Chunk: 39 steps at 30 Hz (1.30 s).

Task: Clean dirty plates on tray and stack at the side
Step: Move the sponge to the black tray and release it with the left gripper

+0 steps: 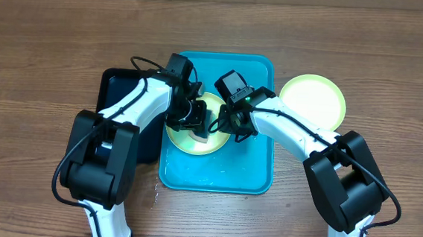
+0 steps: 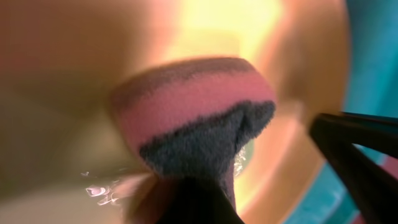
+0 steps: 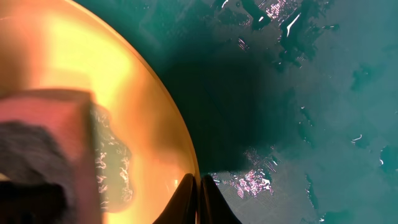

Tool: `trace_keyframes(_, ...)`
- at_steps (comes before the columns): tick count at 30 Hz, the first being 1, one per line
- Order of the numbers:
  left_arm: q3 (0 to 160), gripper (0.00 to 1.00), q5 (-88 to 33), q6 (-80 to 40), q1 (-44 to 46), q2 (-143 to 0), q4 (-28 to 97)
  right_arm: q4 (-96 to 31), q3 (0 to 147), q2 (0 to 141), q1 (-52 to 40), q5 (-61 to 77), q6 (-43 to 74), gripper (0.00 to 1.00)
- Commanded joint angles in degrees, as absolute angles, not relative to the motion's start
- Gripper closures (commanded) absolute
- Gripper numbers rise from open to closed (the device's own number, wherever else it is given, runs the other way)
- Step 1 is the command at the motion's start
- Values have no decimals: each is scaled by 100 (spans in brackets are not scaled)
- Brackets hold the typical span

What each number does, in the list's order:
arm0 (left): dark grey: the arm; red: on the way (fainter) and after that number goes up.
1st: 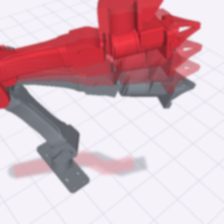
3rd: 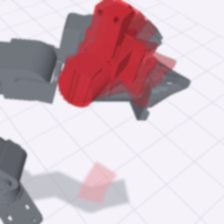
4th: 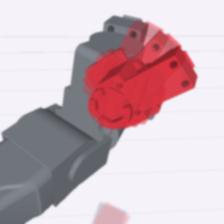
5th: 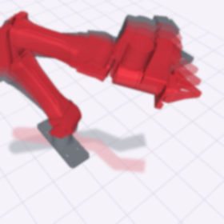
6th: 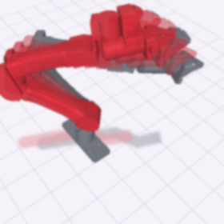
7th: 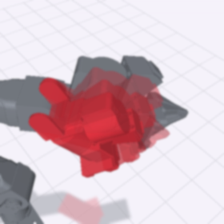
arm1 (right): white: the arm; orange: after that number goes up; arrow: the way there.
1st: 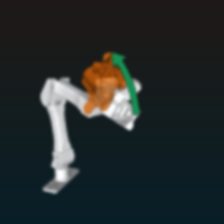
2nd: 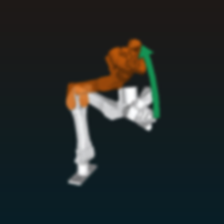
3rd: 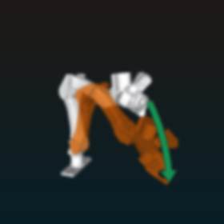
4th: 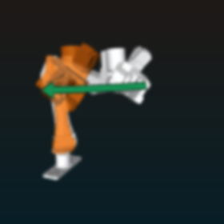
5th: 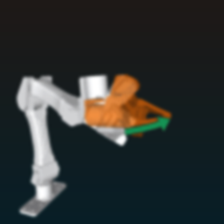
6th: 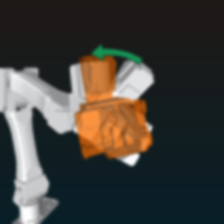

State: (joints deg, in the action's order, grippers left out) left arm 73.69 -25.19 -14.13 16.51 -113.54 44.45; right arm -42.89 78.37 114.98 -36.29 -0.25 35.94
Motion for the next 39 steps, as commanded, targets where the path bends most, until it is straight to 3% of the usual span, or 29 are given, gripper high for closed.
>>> trace_keyframes(1, 7835, 96, -3242, -1186, 1649, -11454, 4661, -4274, 7725, 11518, -3632, 8, 3579, 96)
trace_keyframes(6, 8766, 96, -2923, -1024, 1306, -11266, 5625, -4292, 7725, 11518, -3632, 5, 3577, 96)
trace_keyframes(19, 9404, 96, 95, -1229, 523, -10589, 7489, -4292, 7725, 11518, -3632, 5, 3579, 95)
trace_keyframes(23, 9065, 96, 996, -1782, 460, -10589, 7509, -4292, 7725, 11518, -3632, 5, 3579, 95)
trace_keyframes(34, 7349, 96, 1210, -1935, 447, -10597, 6281, -4327, 7725, 11518, -3632, 5, 3579, 95)
trace_keyframes(37, 7338, 63, 1194, -1938, 447, -10593, 6276, -4327, 7725, 11518, -3632, 5, 3579, 95)
trace_keyframes(39, 7415, 49, 1135, -1935, 447, -10589, 6335, -4320, 7725, 11518, -3632, 5, 3579, 95)
